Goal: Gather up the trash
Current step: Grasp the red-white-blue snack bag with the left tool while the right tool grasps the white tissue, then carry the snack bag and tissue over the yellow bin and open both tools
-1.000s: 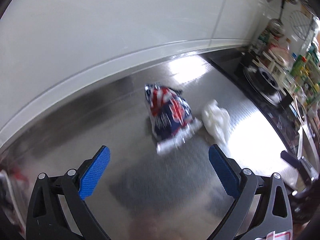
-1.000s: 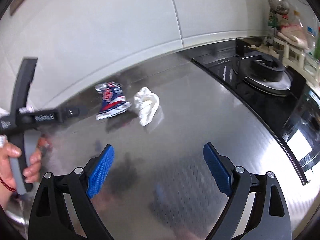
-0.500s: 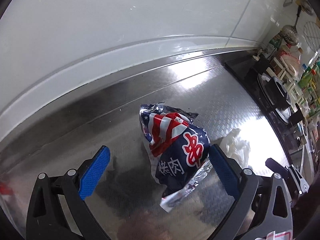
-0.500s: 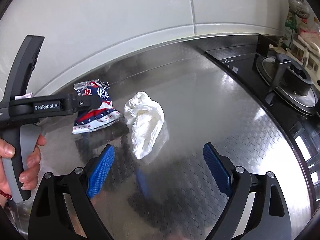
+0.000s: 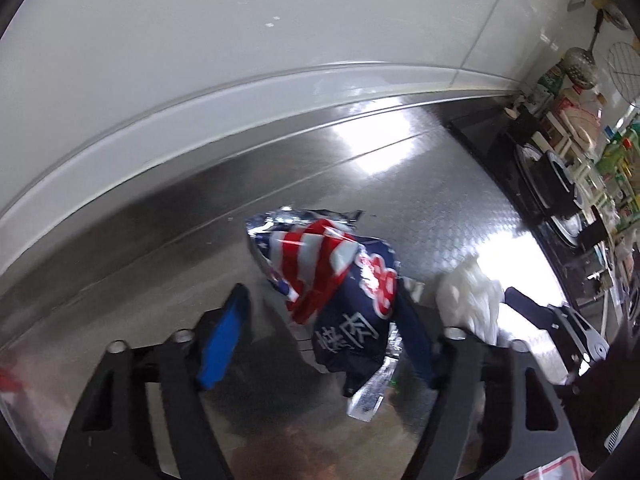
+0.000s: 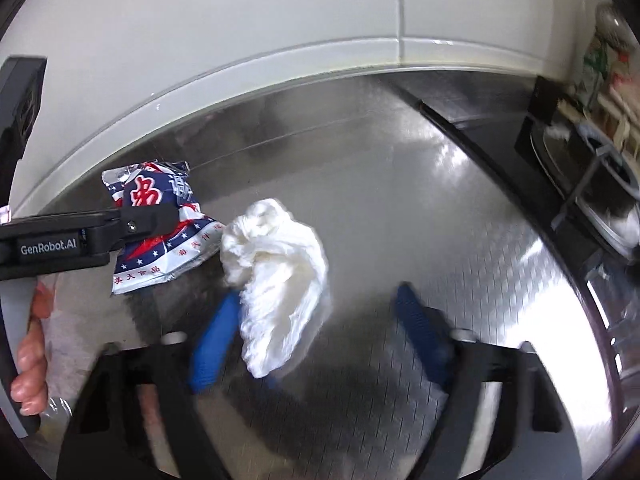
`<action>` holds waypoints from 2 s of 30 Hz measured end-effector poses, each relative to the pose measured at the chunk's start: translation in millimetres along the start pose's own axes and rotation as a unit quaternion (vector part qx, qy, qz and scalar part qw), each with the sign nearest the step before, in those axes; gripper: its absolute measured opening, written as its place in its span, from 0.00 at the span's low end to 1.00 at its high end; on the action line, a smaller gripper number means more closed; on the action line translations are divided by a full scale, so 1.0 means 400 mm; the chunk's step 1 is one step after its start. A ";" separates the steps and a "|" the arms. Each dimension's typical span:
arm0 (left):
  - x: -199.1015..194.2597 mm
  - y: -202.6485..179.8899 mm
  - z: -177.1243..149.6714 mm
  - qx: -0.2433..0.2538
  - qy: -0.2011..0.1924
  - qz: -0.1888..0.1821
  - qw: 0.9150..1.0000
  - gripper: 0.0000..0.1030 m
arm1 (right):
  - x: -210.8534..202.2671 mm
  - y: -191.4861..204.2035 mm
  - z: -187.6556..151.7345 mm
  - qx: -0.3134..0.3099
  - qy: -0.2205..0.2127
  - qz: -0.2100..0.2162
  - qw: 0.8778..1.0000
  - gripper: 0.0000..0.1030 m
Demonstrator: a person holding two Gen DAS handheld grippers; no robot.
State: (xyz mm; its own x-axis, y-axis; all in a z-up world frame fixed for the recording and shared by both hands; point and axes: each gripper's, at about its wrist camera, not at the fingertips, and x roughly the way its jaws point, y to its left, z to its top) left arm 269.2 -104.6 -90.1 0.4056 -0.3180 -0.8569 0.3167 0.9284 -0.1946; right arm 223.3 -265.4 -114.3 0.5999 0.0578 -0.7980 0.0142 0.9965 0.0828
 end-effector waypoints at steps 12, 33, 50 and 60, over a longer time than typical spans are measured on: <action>-0.024 -0.069 -0.028 0.050 -0.023 0.022 0.998 0.42 | -0.069 -0.065 -0.035 0.048 0.001 0.038 0.998 0.11; -0.260 -0.305 -0.308 0.091 -0.060 0.036 0.993 0.42 | -0.447 -0.160 -0.326 0.044 -0.034 0.061 0.997 0.11; -0.445 -0.513 -0.699 0.099 -0.065 0.035 0.992 0.42 | -0.745 -0.236 -0.694 0.021 -0.028 0.074 0.997 0.11; -0.436 -0.560 -0.844 0.134 -0.019 0.015 0.991 0.41 | -0.799 -0.260 -0.857 0.054 0.000 0.063 0.997 0.11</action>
State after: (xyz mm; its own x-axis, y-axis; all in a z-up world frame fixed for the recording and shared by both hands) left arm -161.9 -192.0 -58.2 0.4478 -0.3033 -0.8411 0.5193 0.8540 -0.0315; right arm -244.2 -366.6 -72.8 0.6027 0.1818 -0.7770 0.0242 0.9691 0.2455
